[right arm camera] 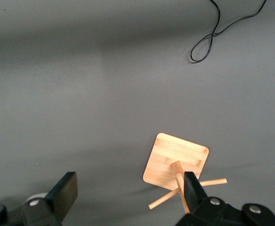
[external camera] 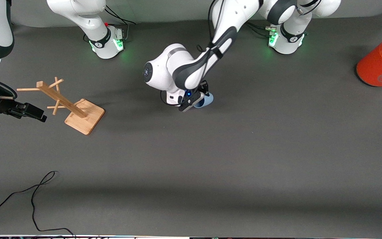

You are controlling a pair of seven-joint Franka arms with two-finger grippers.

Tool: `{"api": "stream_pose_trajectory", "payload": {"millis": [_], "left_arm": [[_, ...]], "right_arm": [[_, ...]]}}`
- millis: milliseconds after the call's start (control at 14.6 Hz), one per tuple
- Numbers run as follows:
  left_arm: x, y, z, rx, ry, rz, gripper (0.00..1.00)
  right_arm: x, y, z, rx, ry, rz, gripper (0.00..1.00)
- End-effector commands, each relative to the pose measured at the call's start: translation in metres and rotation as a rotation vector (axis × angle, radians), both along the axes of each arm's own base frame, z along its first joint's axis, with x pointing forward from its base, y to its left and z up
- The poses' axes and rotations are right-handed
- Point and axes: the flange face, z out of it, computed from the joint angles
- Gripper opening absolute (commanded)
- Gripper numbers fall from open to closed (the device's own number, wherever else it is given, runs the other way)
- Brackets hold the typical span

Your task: Rotate and upright cup with both arms

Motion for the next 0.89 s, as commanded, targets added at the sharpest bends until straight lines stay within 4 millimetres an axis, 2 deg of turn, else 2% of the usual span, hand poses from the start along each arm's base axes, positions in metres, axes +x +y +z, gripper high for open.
{"api": "stream_pose_trajectory", "payload": {"millis": [0, 137, 206, 274, 343, 480, 548, 754, 823], "left_arm": [[0.045, 0.051, 0.12, -0.201, 0.001, 0.04, 0.0], [0.059, 0.092, 0.18, -0.324, 0.032, 0.008, 0.0], [0.062, 0.115, 0.204, -0.381, 0.036, -0.008, 0.0], [0.066, 0.138, 0.22, -0.433, 0.032, -0.01, 0.0], [0.061, 0.152, 0.228, -0.471, 0.023, -0.031, 0.0], [0.048, 0.171, 0.224, -0.513, -0.013, -0.069, 0.0], [0.041, 0.176, 0.212, -0.535, -0.046, -0.076, 0.0], [0.027, 0.171, 0.16, -0.565, -0.105, -0.127, 0.0], [0.014, 0.158, 0.136, -0.576, -0.124, -0.172, 0.0]], "right_arm": [[-0.003, 0.001, 0.003, -0.002, -0.012, 0.022, 1.0], [-0.003, 0.002, 0.004, -0.002, -0.013, 0.017, 1.0], [-0.003, 0.002, 0.003, -0.002, -0.011, 0.017, 1.0], [-0.003, 0.002, 0.003, -0.002, -0.011, 0.017, 1.0], [-0.003, 0.002, 0.003, -0.002, -0.011, 0.017, 1.0], [-0.003, 0.002, 0.002, -0.002, -0.01, 0.017, 1.0], [-0.003, 0.001, 0.0, -0.003, -0.005, 0.016, 1.0], [-0.004, 0.001, -0.007, -0.003, -0.005, 0.015, 1.0], [-0.004, 0.002, -0.008, -0.003, -0.01, 0.016, 1.0]]}}
